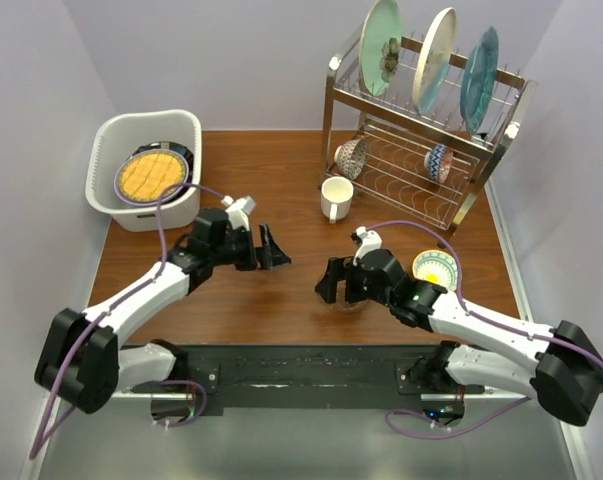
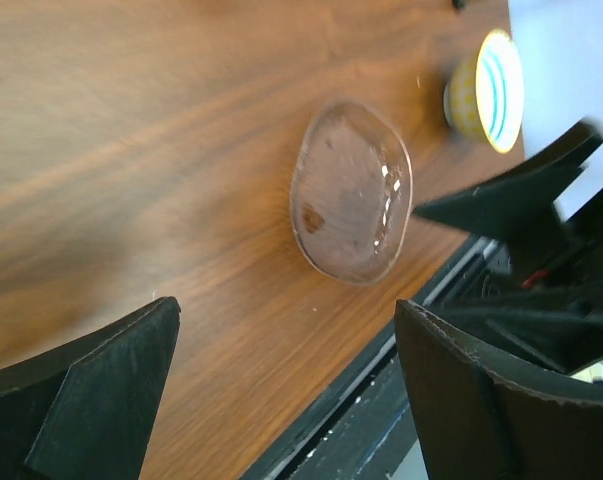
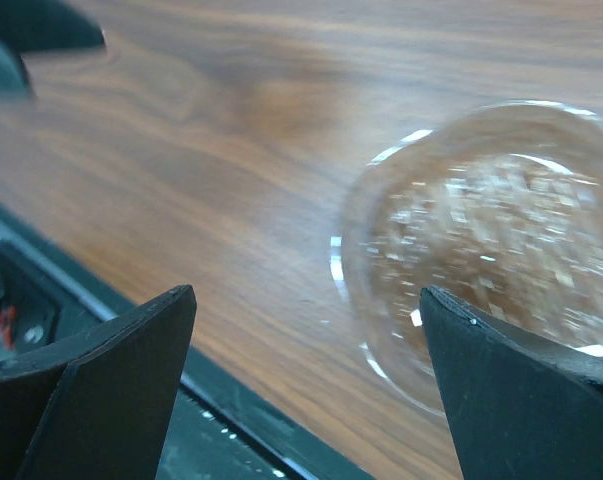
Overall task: Place the plates into the plastic bin on the countertop
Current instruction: Pick up the plate at the center of the board.
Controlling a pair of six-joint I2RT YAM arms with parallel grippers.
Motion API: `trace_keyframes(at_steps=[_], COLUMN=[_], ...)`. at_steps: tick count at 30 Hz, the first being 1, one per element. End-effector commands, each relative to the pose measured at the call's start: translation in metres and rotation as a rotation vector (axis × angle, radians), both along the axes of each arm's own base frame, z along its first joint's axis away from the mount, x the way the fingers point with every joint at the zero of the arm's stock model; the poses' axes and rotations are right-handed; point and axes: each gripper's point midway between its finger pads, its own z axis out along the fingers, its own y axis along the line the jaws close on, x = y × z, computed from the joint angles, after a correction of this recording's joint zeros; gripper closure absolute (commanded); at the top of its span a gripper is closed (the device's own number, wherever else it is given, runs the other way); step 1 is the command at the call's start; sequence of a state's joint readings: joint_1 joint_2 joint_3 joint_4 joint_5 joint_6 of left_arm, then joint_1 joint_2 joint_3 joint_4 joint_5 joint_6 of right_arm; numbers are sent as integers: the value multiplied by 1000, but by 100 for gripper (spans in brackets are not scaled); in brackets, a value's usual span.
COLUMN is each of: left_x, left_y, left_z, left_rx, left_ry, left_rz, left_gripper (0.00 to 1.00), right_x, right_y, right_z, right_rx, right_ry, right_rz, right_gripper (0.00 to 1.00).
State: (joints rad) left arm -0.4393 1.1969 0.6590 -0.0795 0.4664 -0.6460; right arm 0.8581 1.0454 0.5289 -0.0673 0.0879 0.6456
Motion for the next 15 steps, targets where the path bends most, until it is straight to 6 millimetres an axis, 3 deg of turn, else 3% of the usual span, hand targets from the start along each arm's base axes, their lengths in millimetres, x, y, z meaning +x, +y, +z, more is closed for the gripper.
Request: trace_keyframes(at_steps=[1,8,15], left_x=[4,-25,-37], left_y=[-31,-76,-98], left_z=[-3,-31,-57], left_rx=[-47,-55,-39], left_ry=[-56,14,56], left_rz=[-23,-117,-148], left_gripper=[7,7,10], right_x=[11,16,19], right_y=[-34,-70,-89], right_z=[0,-21,-33], right_rx=[-134,-278,-321], right_ry=[-41,-21,15], right_rz=[-131,-279,-360], right_gripper=[2,1,1])
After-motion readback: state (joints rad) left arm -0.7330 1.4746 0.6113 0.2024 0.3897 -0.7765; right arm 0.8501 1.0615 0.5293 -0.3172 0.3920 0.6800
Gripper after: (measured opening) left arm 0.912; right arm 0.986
